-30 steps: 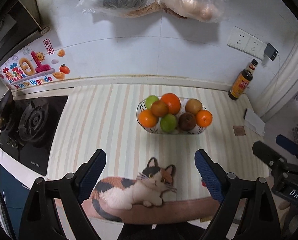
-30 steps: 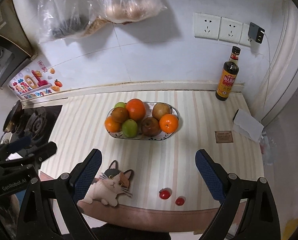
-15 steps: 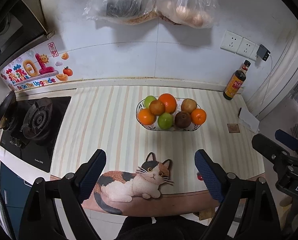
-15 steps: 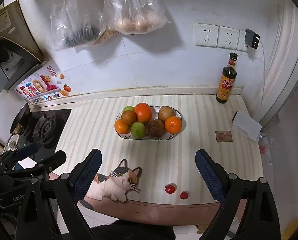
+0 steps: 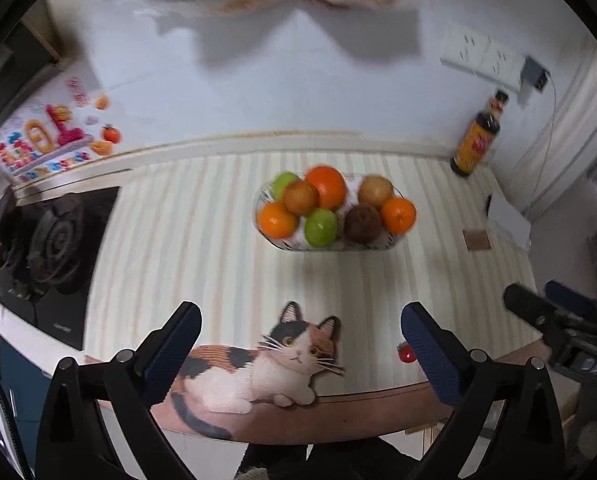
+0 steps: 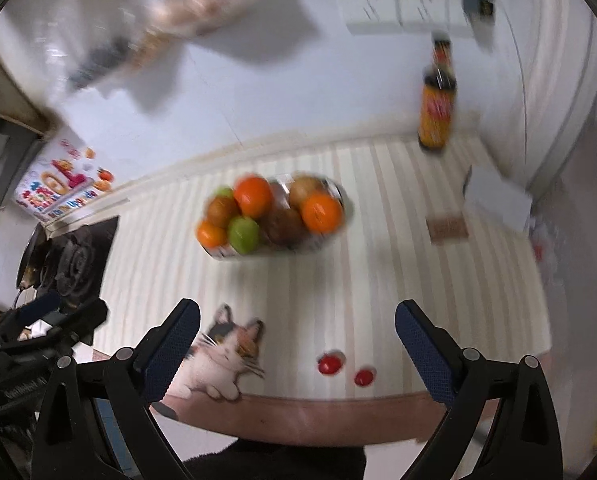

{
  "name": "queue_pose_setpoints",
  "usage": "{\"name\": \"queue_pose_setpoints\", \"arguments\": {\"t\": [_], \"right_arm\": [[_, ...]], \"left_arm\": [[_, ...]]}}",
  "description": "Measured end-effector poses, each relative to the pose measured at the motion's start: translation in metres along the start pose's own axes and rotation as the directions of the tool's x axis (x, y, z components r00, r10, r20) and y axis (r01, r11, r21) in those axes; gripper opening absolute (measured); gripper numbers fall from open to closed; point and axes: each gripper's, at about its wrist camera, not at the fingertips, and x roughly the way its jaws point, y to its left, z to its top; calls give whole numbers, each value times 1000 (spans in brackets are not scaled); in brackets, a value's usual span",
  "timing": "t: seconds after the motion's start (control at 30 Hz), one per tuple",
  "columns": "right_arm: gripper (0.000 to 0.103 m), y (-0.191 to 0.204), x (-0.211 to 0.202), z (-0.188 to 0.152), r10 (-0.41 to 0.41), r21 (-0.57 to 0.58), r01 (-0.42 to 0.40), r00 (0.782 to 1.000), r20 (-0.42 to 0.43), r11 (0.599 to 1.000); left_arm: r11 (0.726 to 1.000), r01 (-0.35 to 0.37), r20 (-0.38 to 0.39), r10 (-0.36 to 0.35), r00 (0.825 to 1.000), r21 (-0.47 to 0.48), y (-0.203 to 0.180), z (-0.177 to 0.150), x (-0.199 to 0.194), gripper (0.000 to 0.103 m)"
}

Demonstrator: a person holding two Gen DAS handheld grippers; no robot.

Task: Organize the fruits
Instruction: 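Grasp a cherry tomato with the left tool while the right tool grasps the other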

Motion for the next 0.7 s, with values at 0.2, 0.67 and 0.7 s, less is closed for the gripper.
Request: {"name": "queue_pose_setpoints", "arguments": {"t": [0.2,0.67,0.7], "right_arm": [[99,-62,90,-44,-11,108,33,980,-200,994],[61,-107,182,-109,51,157,-5,956,-290,988],[60,-108,184,-109,57,157,-12,956,-288,988]], "left_arm": [[993,-3,-155,21,988,117,-38,-16,79,102],[984,32,-436,49,899,175,-66,-69,198,102],[984,36,-438,44,898,174,-68,-68,199,102]]}}
